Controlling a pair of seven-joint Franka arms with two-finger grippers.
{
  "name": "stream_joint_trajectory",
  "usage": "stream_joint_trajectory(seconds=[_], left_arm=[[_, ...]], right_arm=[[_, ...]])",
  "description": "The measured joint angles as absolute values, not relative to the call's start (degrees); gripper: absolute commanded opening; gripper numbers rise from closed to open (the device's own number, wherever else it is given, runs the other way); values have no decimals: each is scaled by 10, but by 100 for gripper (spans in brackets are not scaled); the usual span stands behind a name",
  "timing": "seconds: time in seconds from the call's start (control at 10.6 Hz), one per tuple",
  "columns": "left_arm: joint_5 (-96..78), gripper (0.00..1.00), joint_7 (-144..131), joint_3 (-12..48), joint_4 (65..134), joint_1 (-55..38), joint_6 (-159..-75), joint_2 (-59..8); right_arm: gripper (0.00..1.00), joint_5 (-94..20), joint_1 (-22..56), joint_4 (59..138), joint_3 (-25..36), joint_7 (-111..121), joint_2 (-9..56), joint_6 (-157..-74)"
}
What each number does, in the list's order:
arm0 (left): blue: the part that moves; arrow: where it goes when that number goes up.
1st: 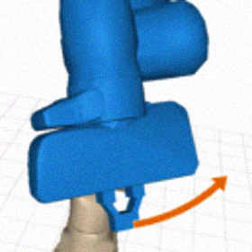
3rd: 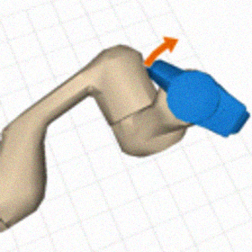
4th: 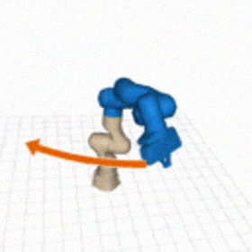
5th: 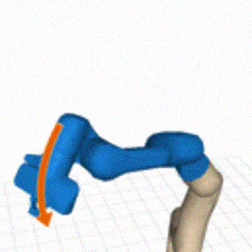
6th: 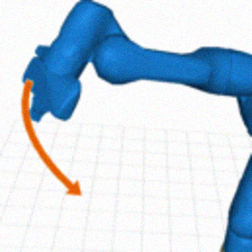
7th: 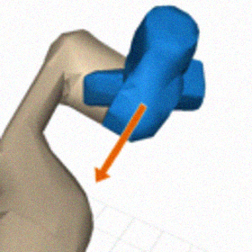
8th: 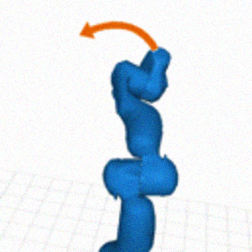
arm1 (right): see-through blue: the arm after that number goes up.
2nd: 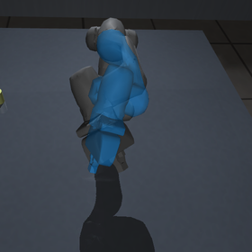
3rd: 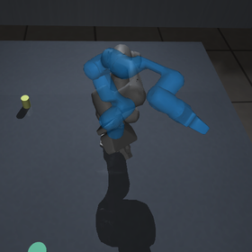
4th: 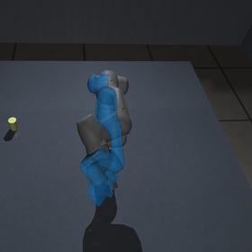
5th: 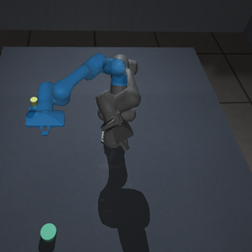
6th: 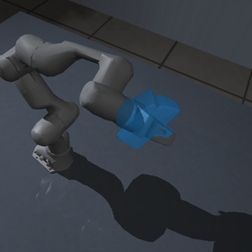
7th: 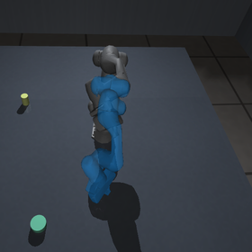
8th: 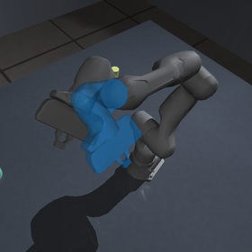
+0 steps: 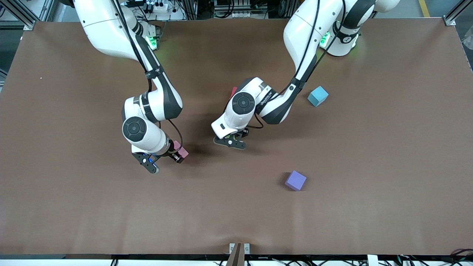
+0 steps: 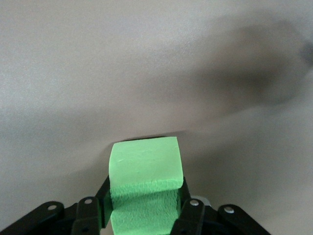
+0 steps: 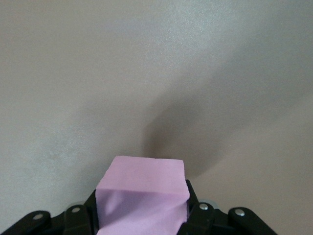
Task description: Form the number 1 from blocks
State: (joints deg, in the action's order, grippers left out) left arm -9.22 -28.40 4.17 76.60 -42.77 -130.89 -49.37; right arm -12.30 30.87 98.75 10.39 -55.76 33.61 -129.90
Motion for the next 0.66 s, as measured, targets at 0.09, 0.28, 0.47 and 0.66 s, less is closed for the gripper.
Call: stream_joint_trajectory(seconds=[0.09,0.28,0.47,0.66], left_arm=[[-92,0,-284,41,766,-428,-1309,-494],[-110,0,-285,41,766,-428,-1309,-494],[-125,28,-287,39,766,-428,-1309,-496],[-127,100,-291,38,765,-428,-1309,-497]], right_arm=[[0,-123,309,988,104,-558,336,-1299],[0,-123,309,988,104,-557,335,-1299],[0,-123,309,987,104,-556,335,-1300],[0,-123,309,986,103,-550,335,-1300]])
